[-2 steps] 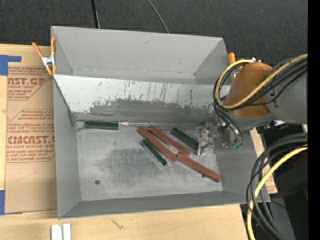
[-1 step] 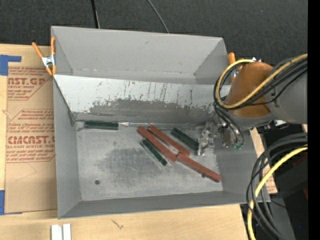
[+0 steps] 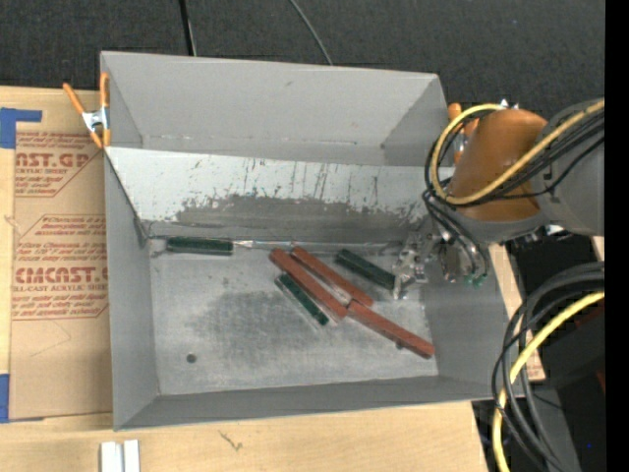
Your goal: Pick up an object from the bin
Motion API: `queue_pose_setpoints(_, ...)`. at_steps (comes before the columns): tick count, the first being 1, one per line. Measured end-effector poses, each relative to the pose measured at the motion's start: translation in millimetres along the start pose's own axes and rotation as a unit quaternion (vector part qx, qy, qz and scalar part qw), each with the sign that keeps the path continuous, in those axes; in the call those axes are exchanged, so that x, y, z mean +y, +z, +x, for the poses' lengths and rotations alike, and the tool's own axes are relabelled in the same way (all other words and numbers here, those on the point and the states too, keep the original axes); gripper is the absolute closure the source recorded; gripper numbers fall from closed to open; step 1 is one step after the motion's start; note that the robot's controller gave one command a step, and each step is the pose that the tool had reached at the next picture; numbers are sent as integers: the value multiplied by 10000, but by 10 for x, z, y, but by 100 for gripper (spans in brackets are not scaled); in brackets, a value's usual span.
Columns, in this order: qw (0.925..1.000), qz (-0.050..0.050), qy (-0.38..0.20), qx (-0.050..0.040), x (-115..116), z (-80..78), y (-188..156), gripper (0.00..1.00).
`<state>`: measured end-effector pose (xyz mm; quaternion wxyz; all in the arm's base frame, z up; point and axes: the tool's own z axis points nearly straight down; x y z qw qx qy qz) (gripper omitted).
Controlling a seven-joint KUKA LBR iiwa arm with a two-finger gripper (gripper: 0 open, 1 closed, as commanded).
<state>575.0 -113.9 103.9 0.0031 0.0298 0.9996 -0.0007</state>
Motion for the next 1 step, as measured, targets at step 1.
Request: queue_pose_setpoints(1,9983,-6,-577,15,66,48,-1220,100)
